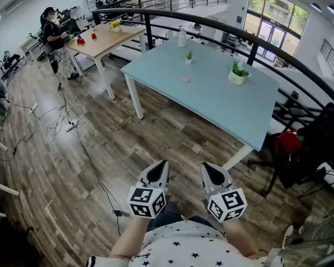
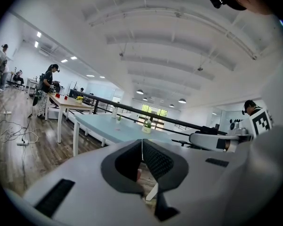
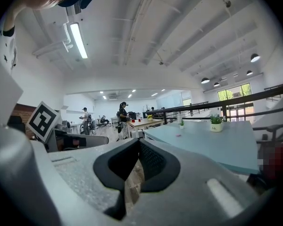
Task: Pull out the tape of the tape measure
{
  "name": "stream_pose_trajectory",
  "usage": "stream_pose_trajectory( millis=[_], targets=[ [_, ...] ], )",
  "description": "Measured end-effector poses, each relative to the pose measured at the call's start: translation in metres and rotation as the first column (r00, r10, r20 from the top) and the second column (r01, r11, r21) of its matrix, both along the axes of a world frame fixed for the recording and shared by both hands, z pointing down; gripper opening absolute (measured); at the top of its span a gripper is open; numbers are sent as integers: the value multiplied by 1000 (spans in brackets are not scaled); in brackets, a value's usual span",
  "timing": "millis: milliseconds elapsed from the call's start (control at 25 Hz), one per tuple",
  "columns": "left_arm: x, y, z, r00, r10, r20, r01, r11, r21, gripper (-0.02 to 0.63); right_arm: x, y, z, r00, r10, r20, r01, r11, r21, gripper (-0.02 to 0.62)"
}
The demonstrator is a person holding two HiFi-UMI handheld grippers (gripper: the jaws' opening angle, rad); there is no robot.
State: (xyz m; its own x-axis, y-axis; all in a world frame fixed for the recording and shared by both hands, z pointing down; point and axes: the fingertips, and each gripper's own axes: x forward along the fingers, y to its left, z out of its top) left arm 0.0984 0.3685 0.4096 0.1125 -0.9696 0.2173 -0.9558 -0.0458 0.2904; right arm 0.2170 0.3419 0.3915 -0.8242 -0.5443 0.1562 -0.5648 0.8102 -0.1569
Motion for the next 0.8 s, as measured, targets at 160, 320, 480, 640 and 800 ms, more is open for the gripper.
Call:
stream_pose_trajectory(
  millis=[160, 320, 480, 640, 800],
  targets=[
    [-1, -4, 3, 1000, 3, 4, -2, 1000, -14, 3, 3, -8, 5, 1000, 1, -9, -1, 1000, -25, 6],
    [-4, -13, 5, 1000, 0, 11, 0, 1000, -21, 6, 5, -17, 10, 1000, 1, -17, -1, 999, -35, 21],
    [-9, -26, 8, 1000, 8, 22, -7, 1000, -30, 41, 4, -31, 15, 1000, 2, -23, -3, 999, -47, 37],
    [-14, -45, 10, 1000, 17, 27, -16, 999, -30, 71, -1, -52, 20, 999, 7, -35, -9, 998, -56, 80],
    [-22, -71, 11, 999, 31, 44, -30, 999, -26, 100, -8, -78, 24, 998, 20, -51, -23, 999, -49, 118]
  ],
)
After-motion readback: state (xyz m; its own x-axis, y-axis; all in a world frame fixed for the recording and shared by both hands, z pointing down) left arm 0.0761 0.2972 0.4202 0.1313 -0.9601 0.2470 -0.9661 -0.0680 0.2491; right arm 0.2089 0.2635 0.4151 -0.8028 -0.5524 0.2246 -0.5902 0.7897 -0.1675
